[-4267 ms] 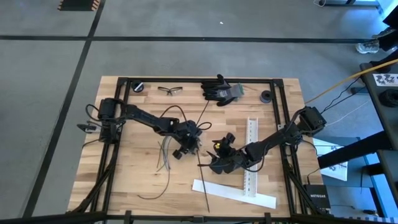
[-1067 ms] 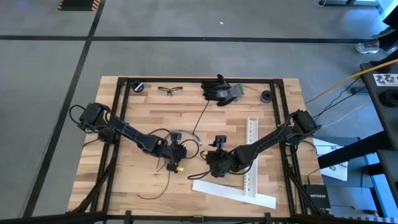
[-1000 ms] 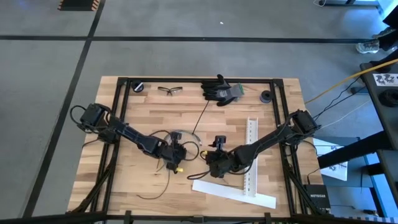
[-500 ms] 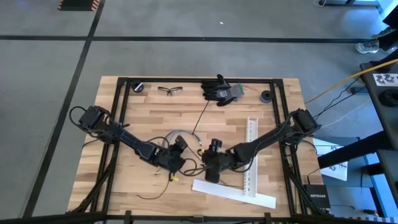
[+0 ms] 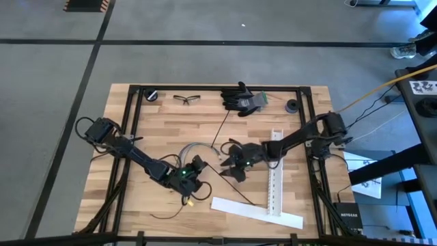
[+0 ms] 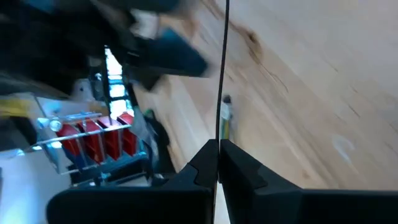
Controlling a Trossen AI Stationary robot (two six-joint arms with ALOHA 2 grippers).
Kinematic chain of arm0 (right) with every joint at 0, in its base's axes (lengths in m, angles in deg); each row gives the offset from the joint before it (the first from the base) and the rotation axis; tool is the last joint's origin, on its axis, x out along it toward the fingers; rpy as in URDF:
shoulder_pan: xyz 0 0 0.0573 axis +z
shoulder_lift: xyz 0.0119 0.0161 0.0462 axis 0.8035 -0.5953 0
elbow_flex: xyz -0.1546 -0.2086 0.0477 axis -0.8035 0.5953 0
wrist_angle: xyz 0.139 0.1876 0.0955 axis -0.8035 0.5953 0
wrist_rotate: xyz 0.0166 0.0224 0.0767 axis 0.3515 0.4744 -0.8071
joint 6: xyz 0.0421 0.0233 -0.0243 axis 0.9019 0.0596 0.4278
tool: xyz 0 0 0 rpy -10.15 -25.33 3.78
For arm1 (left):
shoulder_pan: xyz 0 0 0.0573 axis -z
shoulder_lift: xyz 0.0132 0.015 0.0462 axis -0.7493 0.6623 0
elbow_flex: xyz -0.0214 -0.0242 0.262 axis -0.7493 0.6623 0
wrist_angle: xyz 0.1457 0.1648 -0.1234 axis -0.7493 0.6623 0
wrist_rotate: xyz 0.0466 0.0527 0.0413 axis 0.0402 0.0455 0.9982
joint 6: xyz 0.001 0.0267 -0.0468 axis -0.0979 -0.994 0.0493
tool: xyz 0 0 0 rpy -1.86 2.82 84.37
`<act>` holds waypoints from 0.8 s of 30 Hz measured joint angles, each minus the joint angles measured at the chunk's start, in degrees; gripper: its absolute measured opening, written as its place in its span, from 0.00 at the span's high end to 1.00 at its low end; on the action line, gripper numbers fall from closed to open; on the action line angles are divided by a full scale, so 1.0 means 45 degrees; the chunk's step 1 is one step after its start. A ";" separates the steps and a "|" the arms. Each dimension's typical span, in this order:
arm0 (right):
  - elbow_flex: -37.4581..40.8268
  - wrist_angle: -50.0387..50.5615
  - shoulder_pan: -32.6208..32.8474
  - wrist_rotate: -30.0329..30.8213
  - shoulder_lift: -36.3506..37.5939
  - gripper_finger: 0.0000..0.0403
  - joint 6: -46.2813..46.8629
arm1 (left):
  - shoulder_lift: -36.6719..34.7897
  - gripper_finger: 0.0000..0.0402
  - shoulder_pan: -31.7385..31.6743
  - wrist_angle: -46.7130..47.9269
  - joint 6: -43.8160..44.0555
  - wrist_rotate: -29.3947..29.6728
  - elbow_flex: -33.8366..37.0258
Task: Ziptie cables
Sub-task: Wrap the cable wires with the black zip tie
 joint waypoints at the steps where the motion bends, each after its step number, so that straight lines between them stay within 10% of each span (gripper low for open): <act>1: 0.0028 -0.0009 -0.0044 -0.0239 -0.0180 0.36 0.0123 | 0.0000 1.00 -0.0040 -0.0255 -0.0257 0.0000 0.0000; 10: -0.0796 -0.0459 0.0074 -0.1777 -0.1057 0.41 -0.0293 | -0.0005 1.00 -0.0491 -0.1171 -0.1629 -0.0439 0.0000; 24: -0.0816 -0.0289 -0.0092 -0.2434 -0.1033 0.89 -0.1060 | -0.0015 1.00 -0.0448 -0.1152 -0.2359 -0.0508 0.0005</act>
